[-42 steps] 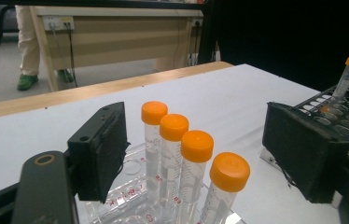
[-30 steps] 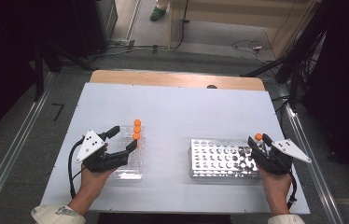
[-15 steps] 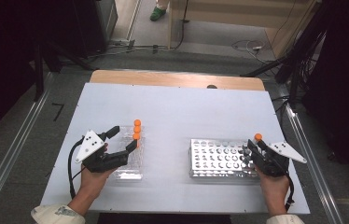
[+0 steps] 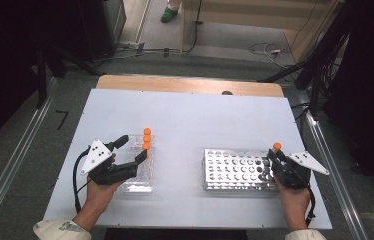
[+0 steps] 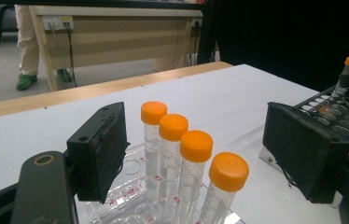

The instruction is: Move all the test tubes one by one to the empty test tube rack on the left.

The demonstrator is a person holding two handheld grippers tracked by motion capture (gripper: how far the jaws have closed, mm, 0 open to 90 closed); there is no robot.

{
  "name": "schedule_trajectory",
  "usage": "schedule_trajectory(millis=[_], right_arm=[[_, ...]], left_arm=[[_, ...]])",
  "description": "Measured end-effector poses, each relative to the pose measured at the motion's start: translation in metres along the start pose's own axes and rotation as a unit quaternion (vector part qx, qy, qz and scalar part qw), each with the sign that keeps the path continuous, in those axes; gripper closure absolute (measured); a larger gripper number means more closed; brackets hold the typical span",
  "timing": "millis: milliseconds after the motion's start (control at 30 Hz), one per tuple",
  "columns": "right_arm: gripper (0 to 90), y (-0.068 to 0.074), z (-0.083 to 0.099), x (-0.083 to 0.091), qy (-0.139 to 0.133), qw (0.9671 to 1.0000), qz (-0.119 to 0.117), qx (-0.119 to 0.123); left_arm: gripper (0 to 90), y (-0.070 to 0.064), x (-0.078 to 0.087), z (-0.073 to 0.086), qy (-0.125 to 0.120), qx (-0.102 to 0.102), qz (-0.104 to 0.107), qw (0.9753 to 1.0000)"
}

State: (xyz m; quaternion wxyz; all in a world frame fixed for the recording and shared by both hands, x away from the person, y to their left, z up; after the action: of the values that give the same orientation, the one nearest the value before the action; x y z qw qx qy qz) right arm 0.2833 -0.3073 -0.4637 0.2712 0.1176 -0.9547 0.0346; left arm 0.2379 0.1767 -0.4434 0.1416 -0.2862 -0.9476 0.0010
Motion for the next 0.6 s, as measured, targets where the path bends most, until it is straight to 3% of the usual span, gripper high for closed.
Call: schedule_trajectory(millis=[600], right_arm=[[72.2, 0.005, -0.019, 0.023, -0.044, 0.9988, 0.011, 0.020]], left_arm=[[21.7, 0.000, 0.000, 0.000, 0.000, -0.001, 0.001, 1.0000]])
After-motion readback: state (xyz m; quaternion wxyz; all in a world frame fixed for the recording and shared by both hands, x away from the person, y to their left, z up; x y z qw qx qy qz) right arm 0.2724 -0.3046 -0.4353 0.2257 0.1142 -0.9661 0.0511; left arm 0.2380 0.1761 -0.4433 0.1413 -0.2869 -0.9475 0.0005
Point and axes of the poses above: each handheld gripper's, and its own axes: x roughly backward along the jaws, z roughly out of its underside, y roughly to its left, the point moved 1 cm from there along -x, roughly forward along the jaws, and after that the axes turned 5 degrees about y, right-handed, at the moved point
